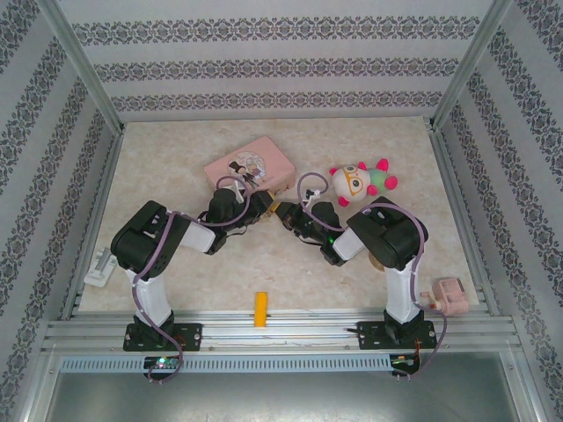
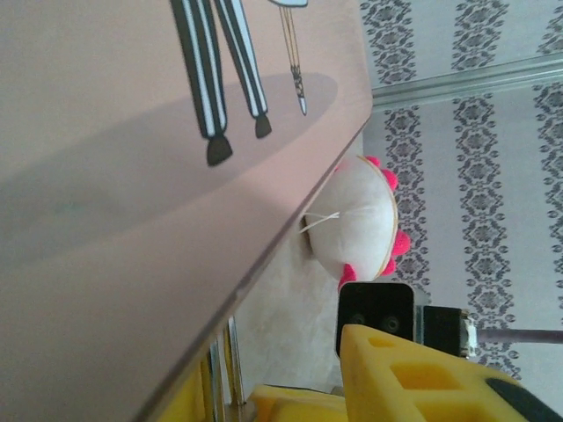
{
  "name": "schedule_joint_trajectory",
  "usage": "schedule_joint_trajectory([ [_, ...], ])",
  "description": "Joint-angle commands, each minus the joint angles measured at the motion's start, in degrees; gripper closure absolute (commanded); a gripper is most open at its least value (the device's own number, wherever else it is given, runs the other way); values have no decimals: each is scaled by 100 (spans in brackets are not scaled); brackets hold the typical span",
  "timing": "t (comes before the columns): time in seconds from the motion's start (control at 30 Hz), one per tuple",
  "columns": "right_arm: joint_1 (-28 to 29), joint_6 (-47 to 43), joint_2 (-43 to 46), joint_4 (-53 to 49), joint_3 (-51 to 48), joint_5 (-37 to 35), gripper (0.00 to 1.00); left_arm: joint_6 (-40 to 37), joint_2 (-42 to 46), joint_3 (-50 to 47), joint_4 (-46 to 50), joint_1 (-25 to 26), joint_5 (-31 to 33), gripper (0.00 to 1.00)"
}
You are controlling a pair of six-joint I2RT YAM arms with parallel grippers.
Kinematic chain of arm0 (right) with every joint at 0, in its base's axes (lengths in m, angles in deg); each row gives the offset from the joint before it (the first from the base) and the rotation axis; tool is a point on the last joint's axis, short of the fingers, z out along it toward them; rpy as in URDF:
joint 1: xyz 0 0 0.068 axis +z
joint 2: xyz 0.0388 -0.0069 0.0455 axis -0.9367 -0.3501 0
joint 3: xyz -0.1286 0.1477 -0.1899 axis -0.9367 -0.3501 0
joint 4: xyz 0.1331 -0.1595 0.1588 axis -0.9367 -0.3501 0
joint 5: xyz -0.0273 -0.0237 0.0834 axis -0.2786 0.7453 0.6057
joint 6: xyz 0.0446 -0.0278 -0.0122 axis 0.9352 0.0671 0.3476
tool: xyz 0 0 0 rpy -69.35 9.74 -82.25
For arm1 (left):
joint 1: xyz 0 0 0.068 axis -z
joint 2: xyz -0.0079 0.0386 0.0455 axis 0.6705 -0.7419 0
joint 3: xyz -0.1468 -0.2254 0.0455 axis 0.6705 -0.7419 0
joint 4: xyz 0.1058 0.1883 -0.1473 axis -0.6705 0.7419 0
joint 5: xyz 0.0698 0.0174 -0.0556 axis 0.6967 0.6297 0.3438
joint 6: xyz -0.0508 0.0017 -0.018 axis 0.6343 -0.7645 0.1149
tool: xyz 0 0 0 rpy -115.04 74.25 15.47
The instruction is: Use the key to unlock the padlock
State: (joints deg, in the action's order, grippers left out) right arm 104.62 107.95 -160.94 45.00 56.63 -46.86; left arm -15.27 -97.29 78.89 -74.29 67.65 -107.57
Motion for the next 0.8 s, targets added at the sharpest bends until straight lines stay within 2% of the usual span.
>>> schedule_joint_trajectory([
  [0.0, 28, -8, -55, 277, -26, 131, 90, -171, -152, 183, 832, -101, -251, 61],
  [0.13, 13, -12, -55, 269, -19, 140, 90, -343, -104, 334, 1252, -155, -354, 66],
  [0.67, -73, -71, 9, 264, -134, 149, 90, -1069, 170, 844, 2696, -393, -664, 68],
  [0.7, -68, -72, 11, 266, -134, 142, 90, -1080, 159, 864, 2724, -409, -677, 70],
  [0.73, -66, -78, 20, 268, -134, 140, 90, -1075, 151, 887, 2739, -406, -697, 78],
  [0.77, -67, -84, 36, 259, -142, 140, 90, -1074, 142, 913, 2758, -417, -712, 80],
])
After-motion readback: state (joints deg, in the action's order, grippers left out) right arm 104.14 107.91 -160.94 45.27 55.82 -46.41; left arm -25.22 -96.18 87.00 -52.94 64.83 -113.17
